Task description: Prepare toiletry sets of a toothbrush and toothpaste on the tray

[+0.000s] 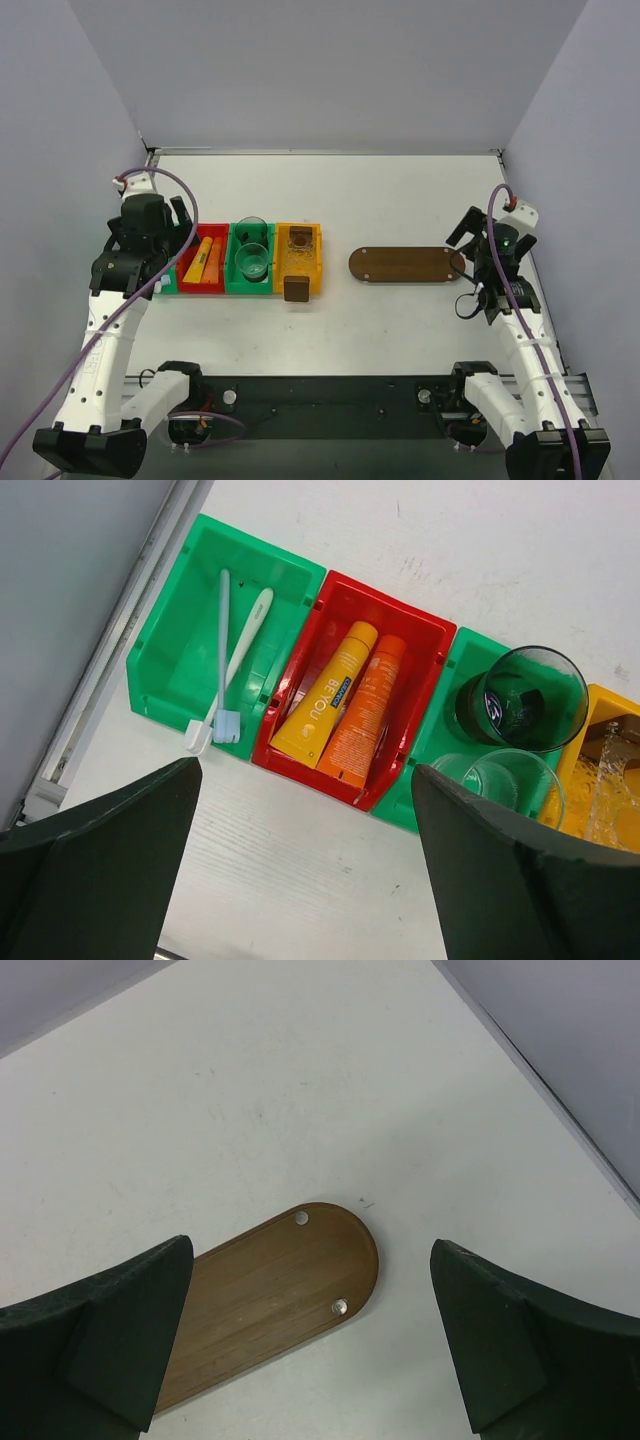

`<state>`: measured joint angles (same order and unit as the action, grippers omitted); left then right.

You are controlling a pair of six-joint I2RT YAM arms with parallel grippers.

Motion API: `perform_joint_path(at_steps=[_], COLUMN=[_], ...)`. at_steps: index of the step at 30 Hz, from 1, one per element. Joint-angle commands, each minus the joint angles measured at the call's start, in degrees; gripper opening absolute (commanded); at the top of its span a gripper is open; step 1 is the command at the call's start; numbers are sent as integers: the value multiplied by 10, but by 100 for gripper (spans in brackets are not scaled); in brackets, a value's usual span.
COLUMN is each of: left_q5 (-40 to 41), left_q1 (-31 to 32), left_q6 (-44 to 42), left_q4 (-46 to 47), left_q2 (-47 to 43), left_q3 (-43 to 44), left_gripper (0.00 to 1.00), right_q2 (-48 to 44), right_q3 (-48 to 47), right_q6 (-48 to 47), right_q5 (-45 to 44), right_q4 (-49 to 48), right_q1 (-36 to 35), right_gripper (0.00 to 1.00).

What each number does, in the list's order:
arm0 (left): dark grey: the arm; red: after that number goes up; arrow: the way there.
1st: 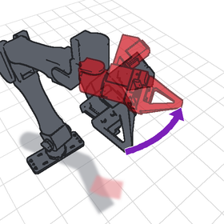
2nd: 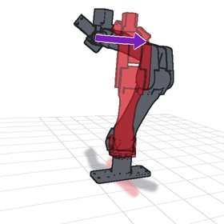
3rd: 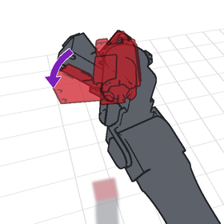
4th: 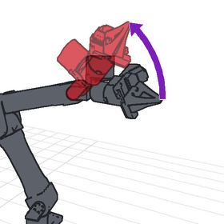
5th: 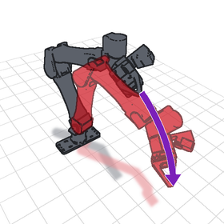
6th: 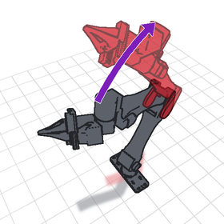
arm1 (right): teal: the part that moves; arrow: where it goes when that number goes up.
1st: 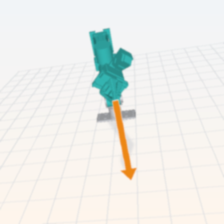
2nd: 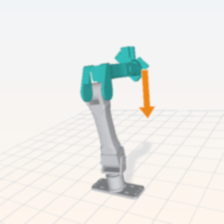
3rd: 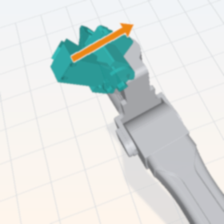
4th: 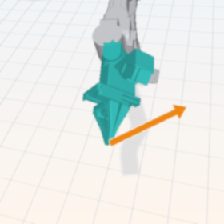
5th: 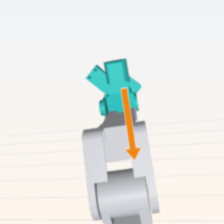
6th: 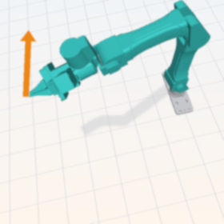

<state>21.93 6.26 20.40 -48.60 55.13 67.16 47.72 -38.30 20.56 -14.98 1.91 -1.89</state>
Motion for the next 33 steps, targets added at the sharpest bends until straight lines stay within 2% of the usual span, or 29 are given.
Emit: perform_joint_path(at_steps=[1, 11, 14, 17, 19, 21, 23, 25, 29, 33], left_q5=[13, -1, -30, -76, -89, -85, -75, -73, -86, -87], left_q1=[-1, -1, -1, 6, 20, 61, 116, 145, 162, 164], left_q6=[0, -12, -23, -22, -10, 17, 56, 86, 136, 143], left_q4=[-11, -16, -11, -11, -16, -18, -18, -18, -4, 16], left_q2=[0, 19, 16, 15, 16, 17, 23, 34, 55, 81], left_q3=[24, 40, 37, 39, 29, 11, -22, -44, -77, -84], left_gripper=[97, 97, 97, 92, 90, 88, 87, 86, 86, 85], right_q2=[5, 34, 54, 79, 88, 94, 104, 108, 109, 121], right_q3=[-28, -73, -114, -136, -143, -147, -148, -150, -155, -166], right_q6=[4, 5, -32, -30, -41, -47, -43, -30, -27, -40], right_q5=[-11, -28, 16, 14, 56, 105, 123, 135, 164, 193], right_q4=[-22, 35, 100, 130, 131, 130, 133, 136, 143, 150], right_q1=[3, 2, 2, 2, 2, 2, 2, 1, 0, -7], right_gripper=[100, 100, 100, 99, 99, 96, 94, 92, 89, 85])
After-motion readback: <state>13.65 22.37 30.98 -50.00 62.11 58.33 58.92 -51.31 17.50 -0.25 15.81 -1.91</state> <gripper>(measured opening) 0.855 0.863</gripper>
